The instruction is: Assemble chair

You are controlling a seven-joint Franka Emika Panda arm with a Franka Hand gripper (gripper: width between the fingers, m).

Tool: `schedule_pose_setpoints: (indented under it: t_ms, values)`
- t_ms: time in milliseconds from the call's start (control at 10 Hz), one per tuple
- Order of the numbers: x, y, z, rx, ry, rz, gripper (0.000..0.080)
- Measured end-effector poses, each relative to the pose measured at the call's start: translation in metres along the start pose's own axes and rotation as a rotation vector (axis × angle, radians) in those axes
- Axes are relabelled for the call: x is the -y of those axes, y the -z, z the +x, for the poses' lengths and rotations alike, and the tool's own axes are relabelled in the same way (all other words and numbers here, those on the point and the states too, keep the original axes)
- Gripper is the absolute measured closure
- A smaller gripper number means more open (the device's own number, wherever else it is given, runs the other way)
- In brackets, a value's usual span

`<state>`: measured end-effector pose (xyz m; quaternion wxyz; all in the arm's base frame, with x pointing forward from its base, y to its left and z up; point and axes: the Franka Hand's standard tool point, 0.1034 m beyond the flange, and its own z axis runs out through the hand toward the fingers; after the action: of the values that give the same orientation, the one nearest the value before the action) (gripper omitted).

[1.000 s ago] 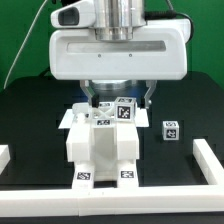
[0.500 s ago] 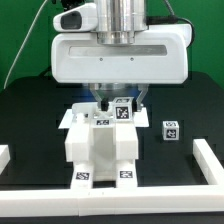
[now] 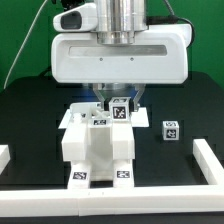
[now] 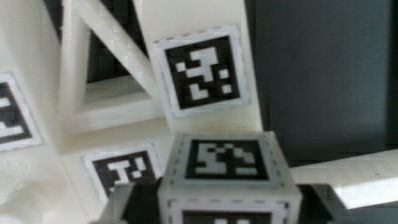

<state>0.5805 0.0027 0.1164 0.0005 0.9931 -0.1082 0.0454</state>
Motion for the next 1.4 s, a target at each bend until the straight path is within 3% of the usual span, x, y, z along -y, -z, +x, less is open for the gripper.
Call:
schedule_pose_setpoints:
  t_ms: [200,600,1000,1100,1200,1300,1400]
  values:
    - [-0.0002,-0.0002,0.0019,-0.011,-0.058,-0.001,0.0516]
    - [0.0057,-0.0006,0.0033,-0.007,-0.473,0.001,0.0515]
    - [0.0059,-0.0008,0.0030,-0.007,-0.724,0.003,0.0515]
    - [0.0057,-0.0008,0.0031,-0.007,-0.727,0.002,0.0467]
    - [0.0052,-0.0005,0.0032,-0.004,-0.653,0.000,0.0467]
    - [0.0044,0.0028,0.0057,0.019,-0.516,-0.001,0.0285]
    - [0.0029,0.0051,0.0092,0.023,-0.380,0.001,0.0285]
